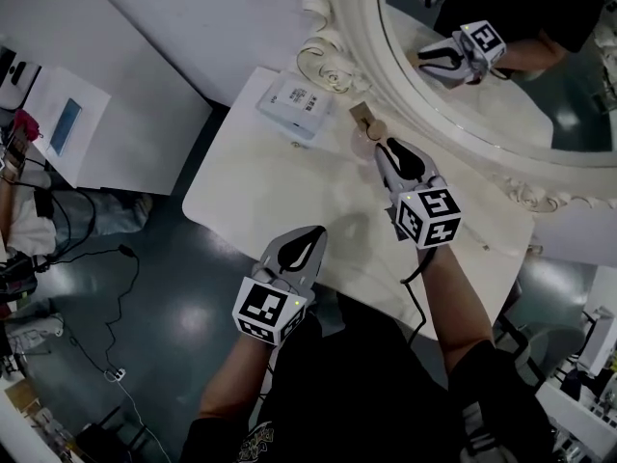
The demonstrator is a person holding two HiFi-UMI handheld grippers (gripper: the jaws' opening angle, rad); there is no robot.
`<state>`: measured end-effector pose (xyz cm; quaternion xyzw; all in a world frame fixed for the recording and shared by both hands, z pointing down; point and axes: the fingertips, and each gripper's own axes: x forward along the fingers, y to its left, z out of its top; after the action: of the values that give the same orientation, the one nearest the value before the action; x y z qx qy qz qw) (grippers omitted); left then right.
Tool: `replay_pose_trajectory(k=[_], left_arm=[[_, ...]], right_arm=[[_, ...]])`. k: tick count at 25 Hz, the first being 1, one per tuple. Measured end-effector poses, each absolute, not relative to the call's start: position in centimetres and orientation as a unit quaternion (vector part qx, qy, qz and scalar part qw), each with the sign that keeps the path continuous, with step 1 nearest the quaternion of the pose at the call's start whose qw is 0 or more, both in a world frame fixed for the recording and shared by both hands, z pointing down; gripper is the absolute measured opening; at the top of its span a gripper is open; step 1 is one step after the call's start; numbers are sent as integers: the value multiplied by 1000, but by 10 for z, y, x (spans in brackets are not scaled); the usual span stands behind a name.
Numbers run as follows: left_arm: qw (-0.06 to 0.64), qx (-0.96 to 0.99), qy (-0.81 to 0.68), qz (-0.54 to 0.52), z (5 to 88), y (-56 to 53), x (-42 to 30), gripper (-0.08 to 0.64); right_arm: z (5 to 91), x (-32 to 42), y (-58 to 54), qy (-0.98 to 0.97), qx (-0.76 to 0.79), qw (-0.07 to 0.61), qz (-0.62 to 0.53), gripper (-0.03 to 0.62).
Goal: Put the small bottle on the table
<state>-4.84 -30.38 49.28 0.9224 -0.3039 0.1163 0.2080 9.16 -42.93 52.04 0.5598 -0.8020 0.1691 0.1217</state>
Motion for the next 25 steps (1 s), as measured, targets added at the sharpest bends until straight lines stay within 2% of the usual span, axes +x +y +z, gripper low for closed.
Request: replay_pose_trajectory(k=[2, 13, 25], left_arm=[[204, 925, -299, 117, 490, -299, -51, 0], [193, 934, -279, 115, 472, -257, -78, 0], [182, 945, -238, 130, 471, -204, -105, 0]], right_arm=[[519, 96, -418, -790, 576, 114, 178, 28], [500, 81, -336, -774, 589, 76, 217, 29], [498, 26, -251, -784, 573, 77, 225, 28]])
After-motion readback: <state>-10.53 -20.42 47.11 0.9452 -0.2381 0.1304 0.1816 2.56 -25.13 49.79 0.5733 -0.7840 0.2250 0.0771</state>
